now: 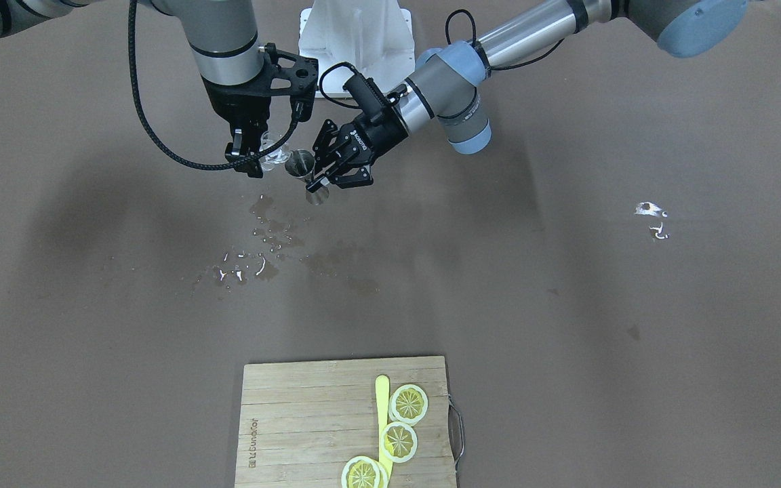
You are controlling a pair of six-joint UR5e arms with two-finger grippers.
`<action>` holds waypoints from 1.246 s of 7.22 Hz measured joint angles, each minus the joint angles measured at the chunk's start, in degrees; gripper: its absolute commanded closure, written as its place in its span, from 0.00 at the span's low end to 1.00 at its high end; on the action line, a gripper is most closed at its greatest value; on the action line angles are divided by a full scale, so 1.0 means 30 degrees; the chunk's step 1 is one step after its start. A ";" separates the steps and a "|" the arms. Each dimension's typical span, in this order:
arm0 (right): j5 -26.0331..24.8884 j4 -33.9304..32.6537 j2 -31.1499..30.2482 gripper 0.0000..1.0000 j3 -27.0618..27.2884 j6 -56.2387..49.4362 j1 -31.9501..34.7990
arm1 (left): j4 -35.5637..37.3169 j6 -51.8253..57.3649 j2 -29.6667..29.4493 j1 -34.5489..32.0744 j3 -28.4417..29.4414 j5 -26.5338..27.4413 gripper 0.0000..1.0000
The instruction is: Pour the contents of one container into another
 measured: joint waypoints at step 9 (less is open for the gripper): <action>0.0413 -0.0012 0.0339 1.00 0.0581 -0.0044 0.0439 | 0.0029 0.0113 -0.0001 -0.0030 0.0003 0.0002 1.00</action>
